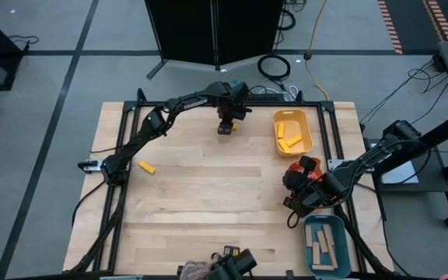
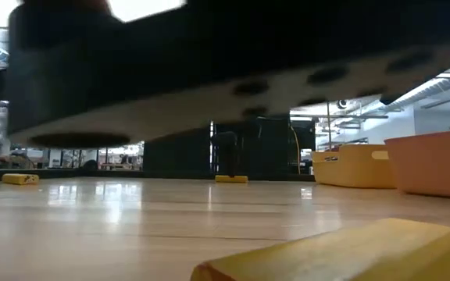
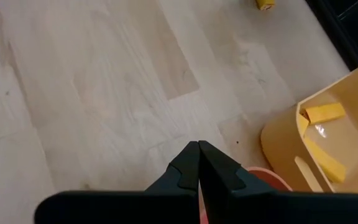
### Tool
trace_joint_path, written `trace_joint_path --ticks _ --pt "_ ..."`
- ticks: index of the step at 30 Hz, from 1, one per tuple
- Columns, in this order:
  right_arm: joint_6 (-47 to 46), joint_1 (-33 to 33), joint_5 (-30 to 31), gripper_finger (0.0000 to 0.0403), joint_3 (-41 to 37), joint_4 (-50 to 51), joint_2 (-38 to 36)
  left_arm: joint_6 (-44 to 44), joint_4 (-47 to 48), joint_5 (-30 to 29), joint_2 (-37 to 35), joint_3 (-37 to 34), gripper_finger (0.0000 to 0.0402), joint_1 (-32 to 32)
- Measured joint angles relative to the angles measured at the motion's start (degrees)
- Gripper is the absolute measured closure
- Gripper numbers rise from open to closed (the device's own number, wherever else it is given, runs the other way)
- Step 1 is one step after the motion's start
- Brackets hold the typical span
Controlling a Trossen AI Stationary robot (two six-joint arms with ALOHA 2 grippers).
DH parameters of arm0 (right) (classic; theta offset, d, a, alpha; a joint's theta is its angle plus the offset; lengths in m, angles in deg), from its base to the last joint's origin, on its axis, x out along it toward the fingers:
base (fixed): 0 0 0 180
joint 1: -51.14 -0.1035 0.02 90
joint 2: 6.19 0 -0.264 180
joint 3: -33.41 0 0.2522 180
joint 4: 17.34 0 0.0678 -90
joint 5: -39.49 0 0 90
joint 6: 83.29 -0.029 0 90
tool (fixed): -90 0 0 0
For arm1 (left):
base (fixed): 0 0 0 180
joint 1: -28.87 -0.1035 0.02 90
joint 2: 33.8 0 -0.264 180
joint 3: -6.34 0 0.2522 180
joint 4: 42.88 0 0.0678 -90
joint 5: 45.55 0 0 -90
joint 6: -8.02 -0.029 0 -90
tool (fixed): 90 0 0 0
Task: Sort blocks
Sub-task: Put the yellow block into the yellow bin
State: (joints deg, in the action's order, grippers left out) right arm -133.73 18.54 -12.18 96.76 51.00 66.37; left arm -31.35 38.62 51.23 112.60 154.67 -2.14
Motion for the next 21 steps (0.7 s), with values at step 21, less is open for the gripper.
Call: trace_joint_path --ticks 21 --pt "1.79 2.28 -1.36 0.0403 0.02 -2.02 -0.02 0.51 5.65 2.14 0.93 0.04 0.0269 -1.29"
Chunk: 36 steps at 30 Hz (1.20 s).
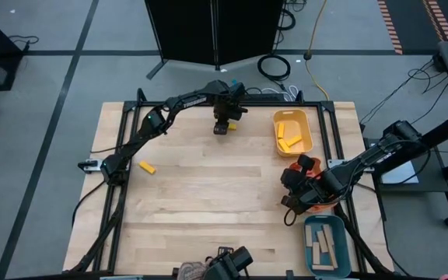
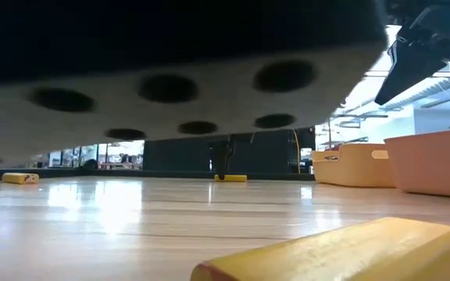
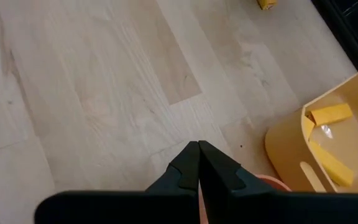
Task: Sort blocks
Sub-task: Put the yellow block into the yellow bin
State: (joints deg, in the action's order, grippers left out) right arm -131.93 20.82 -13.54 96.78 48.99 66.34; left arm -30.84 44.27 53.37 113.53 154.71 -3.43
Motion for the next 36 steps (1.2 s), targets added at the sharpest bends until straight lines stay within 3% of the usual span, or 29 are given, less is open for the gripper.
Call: trace_joint_path --ticks 18,22,26,31,36 --pt "-0.61 -0.15 -4.78 0.0403 0.19 -2.81 -0.76 4.03 2.78 1.8 -0.23 0.04 0.0318 0.27" --pt "-0.33 -0.15 -4.14 0.0403 0.72 -3.21 -3.5 5.18 0.4 7.31 -1.74 0.37 0.0326 0.64" --pt "-0.15 -0.15 -3.69 0.0403 0.72 -3.42 -6.7 9.7 -7.24 17.5 -2.88 0.39 0.0324 2.0" --pt "0.28 -0.15 0.14 0.0403 0.72 -3.11 -9.87 14.85 -11.3 3.31 -2.94 0.37 0.0323 6.03" --pt "0.31 -0.15 0.35 0.0403 0.72 -3.09 -11.41 12.25 -12.31 -14.63 -3.81 0.39 0.0323 9.18"
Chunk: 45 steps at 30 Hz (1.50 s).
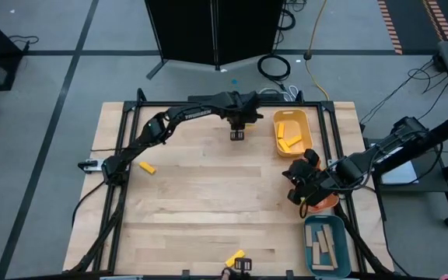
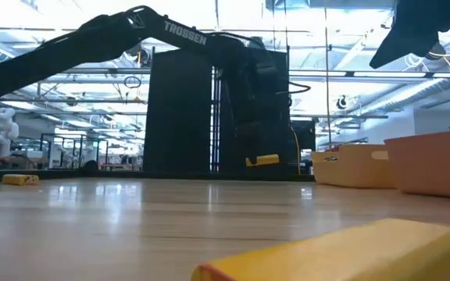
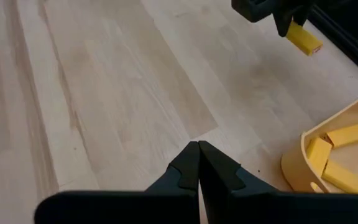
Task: Sort blocks
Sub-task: Put the yellow block into the yellow bin
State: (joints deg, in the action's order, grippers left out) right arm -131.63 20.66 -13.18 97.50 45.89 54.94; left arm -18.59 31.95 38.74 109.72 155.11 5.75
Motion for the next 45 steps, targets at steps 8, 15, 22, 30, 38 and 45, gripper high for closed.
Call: trace_joint_path --ticks 8,15,22,30,38,45 --pt "0.37 0.04 -0.07 0.0403 -0.02 0.02 -0.24 -0.81 -11.95 1.85 -0.58 0.0 0.0322 2.46" --pt "0.75 0.04 0.09 0.0403 -0.02 0.02 -0.24 1.82 -33.6 6.12 0.64 0.0 0.0322 6.94" --pt "1.07 0.02 0.11 0.0403 -0.02 0.04 -0.29 10.94 -47.71 11.94 6.21 -0.18 0.0322 7.4" --pt "0.2 0.0 -0.13 0.0403 -0.02 0.04 -0.29 12.81 -50.51 13.18 7.1 -0.11 0.0299 8.25" --pt "-0.27 0.0 -0.03 0.0403 -0.03 0.04 -0.29 12.79 -45.52 12.94 6.84 -0.02 0.0213 8.21" --pt "-1.86 0.0 -0.1 0.0403 -0.04 0.04 -0.26 9.52 -38.98 10.56 3.73 -0.04 0.0206 8.18"
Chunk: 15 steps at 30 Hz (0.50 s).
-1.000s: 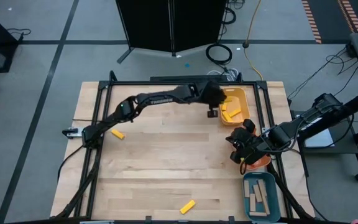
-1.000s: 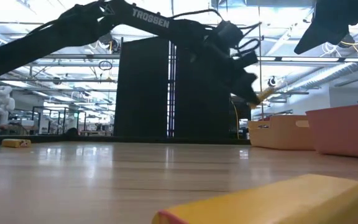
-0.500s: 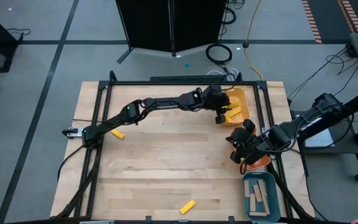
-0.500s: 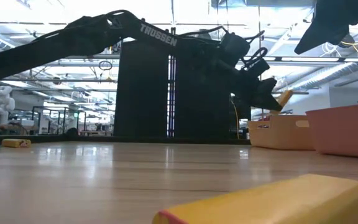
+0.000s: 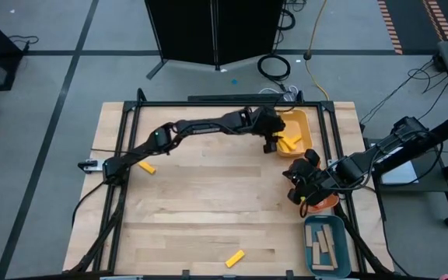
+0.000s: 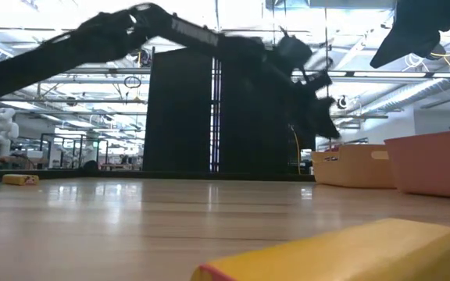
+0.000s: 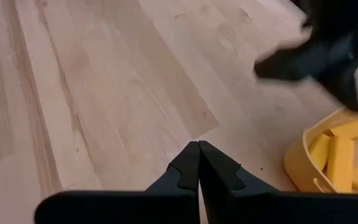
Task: Sort blocks
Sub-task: Put the yellow block into the yellow bin
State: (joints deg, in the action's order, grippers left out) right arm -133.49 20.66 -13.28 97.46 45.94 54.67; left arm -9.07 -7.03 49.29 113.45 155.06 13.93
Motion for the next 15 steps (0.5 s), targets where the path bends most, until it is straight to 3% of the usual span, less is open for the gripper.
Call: trace_joint_path --ticks 3,9,15 --pt "0.02 -0.07 -0.02 0.0403 0.0 0.02 0.0 -1.57 7.49 -1.23 -4.0 0.13 0.0206 -0.09" --pt "0.35 -1.31 0.38 0.0403 -0.04 -0.03 0.26 -6.06 32.93 -8.22 -10.48 0.02 0.0205 -0.04" --pt "1.05 -2.8 1.93 0.0403 -0.04 -0.92 0.98 -2.28 56.5 -4.96 -18.01 -0.08 0.0205 -0.59"
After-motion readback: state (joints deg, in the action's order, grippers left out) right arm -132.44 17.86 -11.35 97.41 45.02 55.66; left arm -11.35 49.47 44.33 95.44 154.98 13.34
